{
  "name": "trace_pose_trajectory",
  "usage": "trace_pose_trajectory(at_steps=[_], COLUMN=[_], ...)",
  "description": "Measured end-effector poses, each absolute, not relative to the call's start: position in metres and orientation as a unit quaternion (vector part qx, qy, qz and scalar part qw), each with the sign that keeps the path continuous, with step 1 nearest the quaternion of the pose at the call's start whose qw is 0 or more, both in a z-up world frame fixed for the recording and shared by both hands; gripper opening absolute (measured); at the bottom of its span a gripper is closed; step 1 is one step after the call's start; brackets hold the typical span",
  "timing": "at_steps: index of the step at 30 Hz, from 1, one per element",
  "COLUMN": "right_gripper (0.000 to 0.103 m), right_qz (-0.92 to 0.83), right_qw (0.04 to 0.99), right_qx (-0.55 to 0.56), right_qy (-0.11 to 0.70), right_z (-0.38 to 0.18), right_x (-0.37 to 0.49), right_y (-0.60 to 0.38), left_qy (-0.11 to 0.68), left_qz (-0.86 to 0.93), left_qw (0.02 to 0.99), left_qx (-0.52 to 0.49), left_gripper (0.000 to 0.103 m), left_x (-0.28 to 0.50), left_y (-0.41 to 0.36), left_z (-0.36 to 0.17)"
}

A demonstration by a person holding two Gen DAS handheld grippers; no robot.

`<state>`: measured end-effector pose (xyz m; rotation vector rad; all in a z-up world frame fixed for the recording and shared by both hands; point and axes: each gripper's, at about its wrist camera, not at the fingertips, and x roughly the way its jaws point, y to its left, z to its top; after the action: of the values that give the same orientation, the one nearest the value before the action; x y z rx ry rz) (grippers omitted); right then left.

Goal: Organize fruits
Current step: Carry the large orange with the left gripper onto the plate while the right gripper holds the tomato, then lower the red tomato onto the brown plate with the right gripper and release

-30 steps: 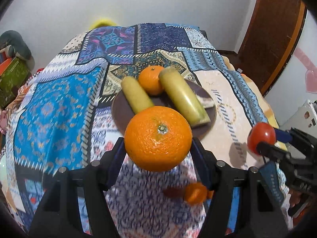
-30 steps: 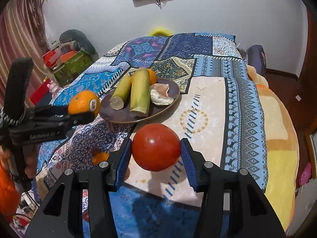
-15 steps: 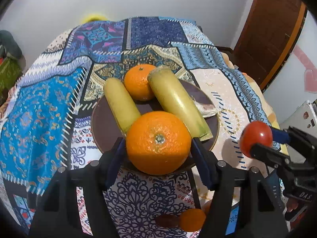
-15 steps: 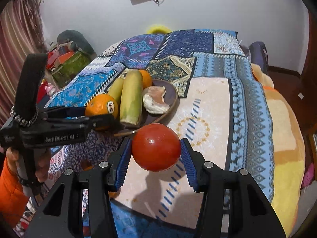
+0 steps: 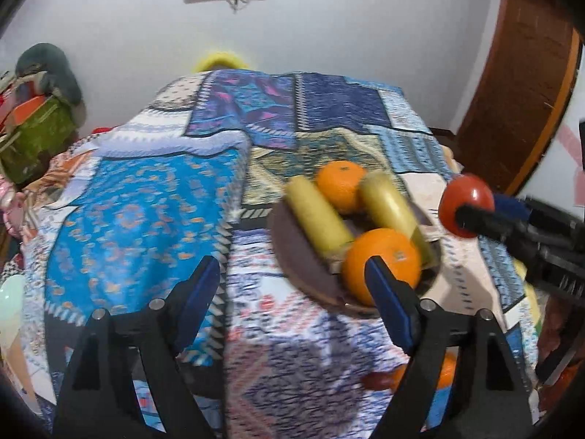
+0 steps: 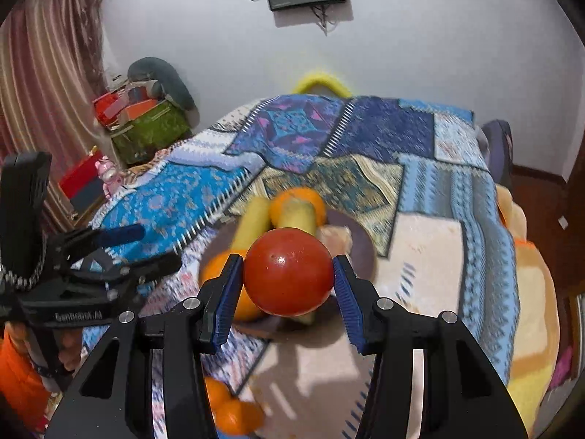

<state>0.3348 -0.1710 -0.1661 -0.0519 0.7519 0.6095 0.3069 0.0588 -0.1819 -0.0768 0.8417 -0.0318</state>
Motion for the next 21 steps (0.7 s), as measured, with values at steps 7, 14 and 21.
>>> trace_pose_trajectory(at_steps=[7, 14, 21], right_gripper=[0.046, 0.047, 0.053], right_qz=[0.304, 0.300, 0.293], right_qw=[0.877, 0.865, 0.867], right_qx=[-0.066, -0.090, -0.099], right_qy=[0.365, 0.391, 0.391], right_z=[-0.175, -0.195, -0.197], right_x=[0.360, 0.379, 0.374], right_y=[-0.122, -0.097, -0.095], left_qy=[0.416, 0.421, 0.428], left_qz=[0.009, 0.011, 0.009], left_qw=[0.908, 0.905, 0.903], left_qx=[-0.044, -0.051, -0.051], left_gripper=[0.082, 0.082, 0.082], left_x=[0.304, 0.304, 0.303], left_y=[0.090, 0.100, 0.097], left_z=[-0.196, -0.209, -0.211])
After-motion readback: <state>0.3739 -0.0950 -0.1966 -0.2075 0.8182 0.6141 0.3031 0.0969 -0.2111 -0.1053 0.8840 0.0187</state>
